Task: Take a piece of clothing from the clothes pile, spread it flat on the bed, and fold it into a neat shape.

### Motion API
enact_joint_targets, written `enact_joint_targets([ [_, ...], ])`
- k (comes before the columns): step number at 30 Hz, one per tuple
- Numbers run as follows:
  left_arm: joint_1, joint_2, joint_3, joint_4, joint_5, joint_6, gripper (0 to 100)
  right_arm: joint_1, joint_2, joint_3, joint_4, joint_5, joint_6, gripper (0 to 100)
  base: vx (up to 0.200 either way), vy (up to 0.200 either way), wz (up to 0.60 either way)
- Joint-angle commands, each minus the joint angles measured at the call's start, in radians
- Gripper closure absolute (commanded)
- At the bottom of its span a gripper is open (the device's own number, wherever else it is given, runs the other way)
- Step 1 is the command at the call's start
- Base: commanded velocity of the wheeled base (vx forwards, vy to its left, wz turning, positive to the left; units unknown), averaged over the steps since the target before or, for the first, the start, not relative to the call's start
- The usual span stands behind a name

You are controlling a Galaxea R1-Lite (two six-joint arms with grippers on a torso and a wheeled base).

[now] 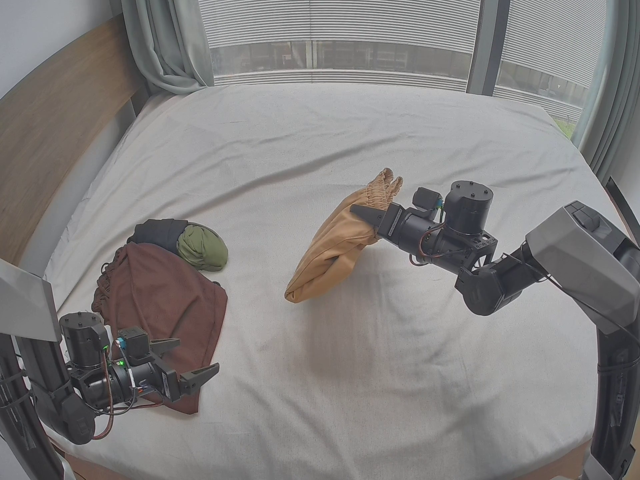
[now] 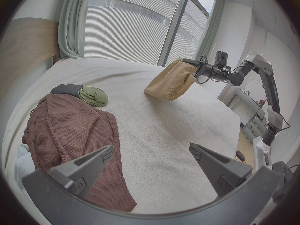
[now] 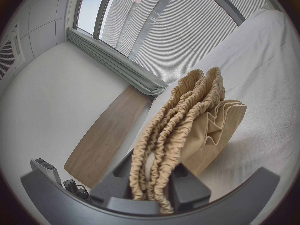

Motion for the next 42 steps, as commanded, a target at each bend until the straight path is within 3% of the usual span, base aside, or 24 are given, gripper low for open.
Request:
enact_joint_targets([
  [1, 0.001, 0.003, 0.0, 0.0, 0.0, 0.0, 0, 0.001, -0.007, -0.003, -0.001, 0.0, 0.0, 100, 0.0, 0.0, 0.0],
  [16, 0.003, 0.009, 0.001, 0.0, -0.006, 0.0, 0, 0.008, 0.017, -0.171, 0.094, 0.0, -0.003, 100, 0.0, 0.0, 0.0],
  [28, 0.013, 0.009, 0.007, 0.0, -0.007, 0.0, 0, -0.013, 0.246, -0.416, 0.208, 0.0, -0.003, 100, 0.0, 0.0, 0.0],
  [34, 0.013, 0.01, 0.006, 0.0, -0.026, 0.0, 0, -0.056, 0.329, -0.376, 0.193, 0.0, -0.02, 100, 0.0, 0.0, 0.0],
  [42, 0.012, 0.009, 0.009, 0.0, -0.026, 0.001, 0, -0.092, 0.27, -0.145, 0.087, -0.006, -0.033, 100, 0.0, 0.0, 0.0],
])
